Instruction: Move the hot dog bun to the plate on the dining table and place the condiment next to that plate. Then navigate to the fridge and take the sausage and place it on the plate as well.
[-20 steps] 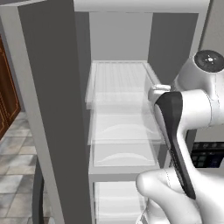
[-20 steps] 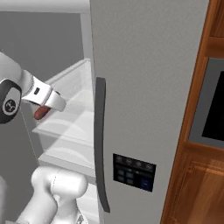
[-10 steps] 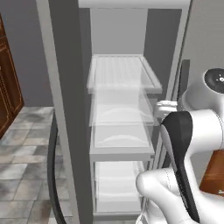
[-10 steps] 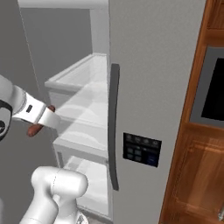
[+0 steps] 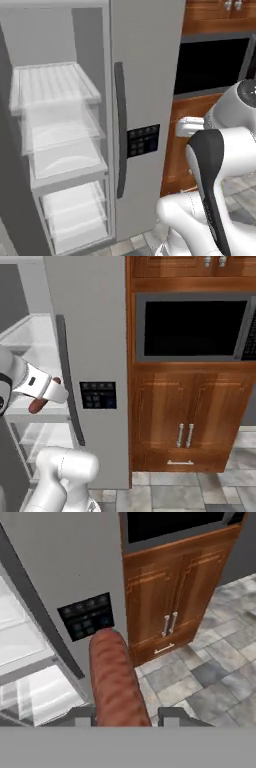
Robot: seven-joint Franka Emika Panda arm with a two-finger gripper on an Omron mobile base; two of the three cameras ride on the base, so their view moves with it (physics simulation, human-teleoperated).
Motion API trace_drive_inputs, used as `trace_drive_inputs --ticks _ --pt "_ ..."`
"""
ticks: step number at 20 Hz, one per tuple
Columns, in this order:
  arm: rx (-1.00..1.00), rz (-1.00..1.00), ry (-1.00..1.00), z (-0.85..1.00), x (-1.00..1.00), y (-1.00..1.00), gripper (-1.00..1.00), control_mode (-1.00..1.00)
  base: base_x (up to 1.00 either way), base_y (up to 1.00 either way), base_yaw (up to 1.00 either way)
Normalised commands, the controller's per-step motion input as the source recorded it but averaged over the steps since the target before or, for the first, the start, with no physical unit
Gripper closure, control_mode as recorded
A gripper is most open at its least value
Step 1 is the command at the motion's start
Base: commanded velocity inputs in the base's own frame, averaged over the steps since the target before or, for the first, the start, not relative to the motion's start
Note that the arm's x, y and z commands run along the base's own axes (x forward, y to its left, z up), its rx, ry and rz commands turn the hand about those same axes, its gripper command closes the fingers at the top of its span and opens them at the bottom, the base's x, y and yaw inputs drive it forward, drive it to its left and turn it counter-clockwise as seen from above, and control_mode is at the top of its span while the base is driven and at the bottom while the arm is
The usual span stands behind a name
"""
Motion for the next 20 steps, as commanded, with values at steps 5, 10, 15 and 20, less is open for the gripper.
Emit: trace_drive_inputs --ticks 5,10,15,20 --pt "0.00 0.00 0.00 0.00 0.00 0.00 1.00 1.00 0.14 -0.90 -0.81" --pt "0.00 0.00 0.00 0.00 0.00 0.00 1.00 1.00 0.16 -1.00 -0.73" --pt "0.00 0.00 0.00 0.00 0.00 0.00 1.00 1.00 0.43 -0.98 -0.67" --pt "0.00 0.00 0.00 0.00 0.00 0.00 1.00 1.00 0.87 -0.83 -0.56"
